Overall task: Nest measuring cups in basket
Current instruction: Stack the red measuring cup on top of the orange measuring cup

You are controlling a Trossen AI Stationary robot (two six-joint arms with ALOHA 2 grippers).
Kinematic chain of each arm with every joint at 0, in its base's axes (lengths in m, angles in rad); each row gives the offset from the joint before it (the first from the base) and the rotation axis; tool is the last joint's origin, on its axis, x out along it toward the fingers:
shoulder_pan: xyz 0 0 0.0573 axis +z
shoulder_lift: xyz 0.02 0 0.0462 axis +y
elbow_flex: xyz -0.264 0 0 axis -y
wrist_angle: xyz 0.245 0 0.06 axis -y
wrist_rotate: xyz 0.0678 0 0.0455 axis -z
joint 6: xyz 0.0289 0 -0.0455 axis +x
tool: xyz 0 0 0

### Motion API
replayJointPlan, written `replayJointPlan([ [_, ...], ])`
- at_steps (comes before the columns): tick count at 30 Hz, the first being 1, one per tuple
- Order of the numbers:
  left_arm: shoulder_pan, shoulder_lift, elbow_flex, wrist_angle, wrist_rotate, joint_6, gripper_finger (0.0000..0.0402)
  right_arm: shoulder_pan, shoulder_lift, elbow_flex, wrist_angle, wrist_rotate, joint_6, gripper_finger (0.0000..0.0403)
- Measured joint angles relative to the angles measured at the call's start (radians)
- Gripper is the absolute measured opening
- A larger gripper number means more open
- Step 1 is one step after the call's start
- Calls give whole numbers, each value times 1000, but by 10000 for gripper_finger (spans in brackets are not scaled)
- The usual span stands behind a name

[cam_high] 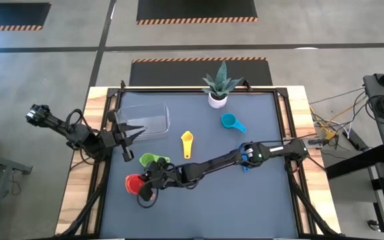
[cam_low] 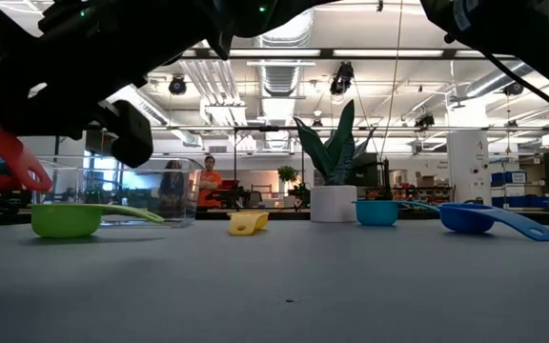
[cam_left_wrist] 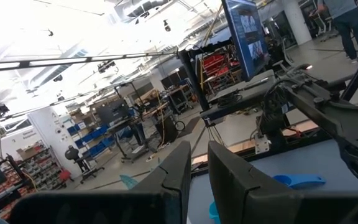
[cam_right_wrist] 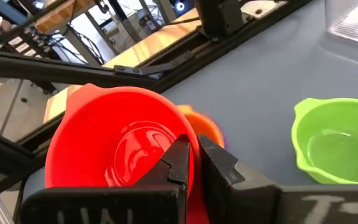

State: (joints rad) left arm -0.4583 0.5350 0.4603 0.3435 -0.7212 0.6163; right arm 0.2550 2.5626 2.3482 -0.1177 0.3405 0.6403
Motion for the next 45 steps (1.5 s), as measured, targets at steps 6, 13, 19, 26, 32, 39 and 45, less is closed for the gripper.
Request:
replayJointPlan([
  [6, 0, 0, 0, 0, 0, 0, 37, -4, 0, 0, 3, 0, -2, 13],
  [13, 0, 0, 0, 0, -1, 0, 37, -7, 0, 0, 4, 1, -2, 13],
  [19, 0, 0, 0, 0, -1, 0, 37, -12, 1, 0, 29, 0, -17, 13],
  [26, 0, 0, 0, 0, -5, 0, 37, -16, 1, 0, 90, 0, -93, 13],
  [32, 0, 0, 0, 0, -5, 0, 37, -17, 2, 0, 90, 0, -110, 13],
  [39, 0, 0, 0, 0, -4, 0, 37, -18, 2, 0, 89, -3, -138, 13],
  [45, 0, 0, 0, 0, -3, 0, 37, -18, 2, 0, 96, -8, -177, 13],
])
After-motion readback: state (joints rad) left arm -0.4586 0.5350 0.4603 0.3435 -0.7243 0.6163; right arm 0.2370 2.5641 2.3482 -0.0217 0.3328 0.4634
